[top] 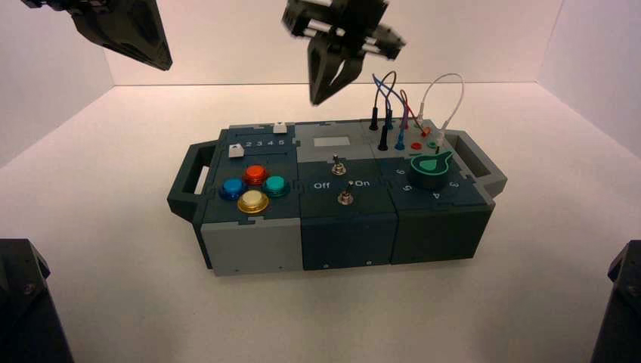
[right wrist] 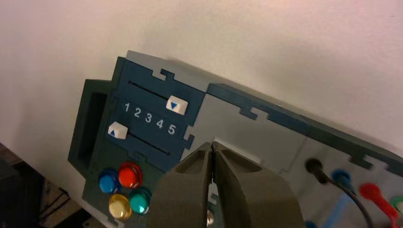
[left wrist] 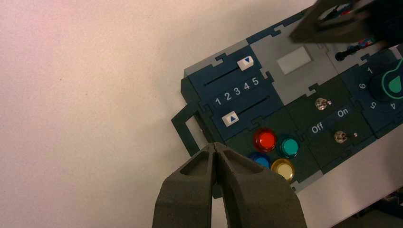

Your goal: Move the top slider to position 4.

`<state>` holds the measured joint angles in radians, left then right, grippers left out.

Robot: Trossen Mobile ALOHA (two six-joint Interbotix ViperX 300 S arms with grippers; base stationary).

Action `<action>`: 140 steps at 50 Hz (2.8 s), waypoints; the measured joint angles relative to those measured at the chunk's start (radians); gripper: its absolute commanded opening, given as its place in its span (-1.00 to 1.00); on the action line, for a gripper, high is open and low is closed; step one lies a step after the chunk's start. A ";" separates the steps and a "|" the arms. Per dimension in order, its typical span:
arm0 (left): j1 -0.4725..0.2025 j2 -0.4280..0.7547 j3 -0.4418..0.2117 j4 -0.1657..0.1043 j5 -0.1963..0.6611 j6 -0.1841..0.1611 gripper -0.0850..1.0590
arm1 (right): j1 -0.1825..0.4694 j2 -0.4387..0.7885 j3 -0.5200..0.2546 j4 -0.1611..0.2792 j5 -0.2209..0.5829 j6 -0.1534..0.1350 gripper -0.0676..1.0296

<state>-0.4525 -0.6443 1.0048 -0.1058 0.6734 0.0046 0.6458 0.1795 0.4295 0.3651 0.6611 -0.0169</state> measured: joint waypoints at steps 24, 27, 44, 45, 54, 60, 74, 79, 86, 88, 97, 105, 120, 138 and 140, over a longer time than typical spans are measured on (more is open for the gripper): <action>-0.002 0.002 0.003 0.000 0.000 0.000 -0.91 | 0.012 0.095 -0.075 0.021 0.017 0.000 -0.92; -0.002 0.002 0.000 0.000 0.002 0.002 -0.91 | 0.012 0.100 -0.077 0.023 0.018 0.000 -0.92; -0.002 0.002 0.000 0.000 0.000 0.000 -0.91 | 0.031 0.130 -0.086 0.034 0.020 0.000 -0.92; -0.002 0.002 0.000 0.000 0.000 0.002 -0.91 | 0.032 0.132 -0.087 0.034 0.020 0.000 -0.92; -0.002 0.002 0.003 0.000 0.000 0.002 -0.91 | 0.032 0.143 -0.101 0.035 0.020 0.000 -0.92; -0.002 0.002 0.003 0.000 0.000 0.000 -0.91 | 0.032 0.153 -0.112 0.035 0.026 0.000 -0.92; -0.002 0.002 0.000 0.000 0.000 0.002 -0.91 | 0.032 0.179 -0.133 0.037 0.038 -0.002 -0.92; 0.000 0.002 0.003 0.000 0.002 0.000 -0.91 | 0.032 0.184 -0.143 0.035 0.043 0.000 -0.92; -0.002 0.002 0.000 0.000 0.002 0.002 -0.91 | 0.032 0.184 -0.144 0.037 0.052 0.000 -0.92; -0.002 0.002 0.003 0.000 0.002 0.002 -0.91 | 0.032 0.186 -0.146 0.038 0.054 -0.002 -0.92; -0.002 0.002 0.000 0.000 0.002 0.000 -0.91 | 0.035 0.186 -0.144 0.048 0.055 -0.002 -0.92; 0.000 0.002 0.000 0.000 0.002 0.000 -0.91 | 0.044 0.186 -0.144 0.051 0.057 -0.002 -0.92; -0.002 -0.002 0.000 0.000 0.003 0.002 -0.91 | 0.048 0.186 -0.144 0.054 0.058 -0.002 -0.92; -0.002 -0.002 0.003 0.000 0.002 0.000 -0.91 | 0.046 0.193 -0.161 0.055 0.069 -0.002 -0.92; -0.002 -0.003 0.000 0.000 0.003 0.002 -0.91 | 0.048 0.196 -0.164 0.055 0.071 -0.002 -0.92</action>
<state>-0.4541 -0.6473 1.0048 -0.1058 0.6765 0.0061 0.6934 0.3758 0.2654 0.4203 0.7317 -0.0184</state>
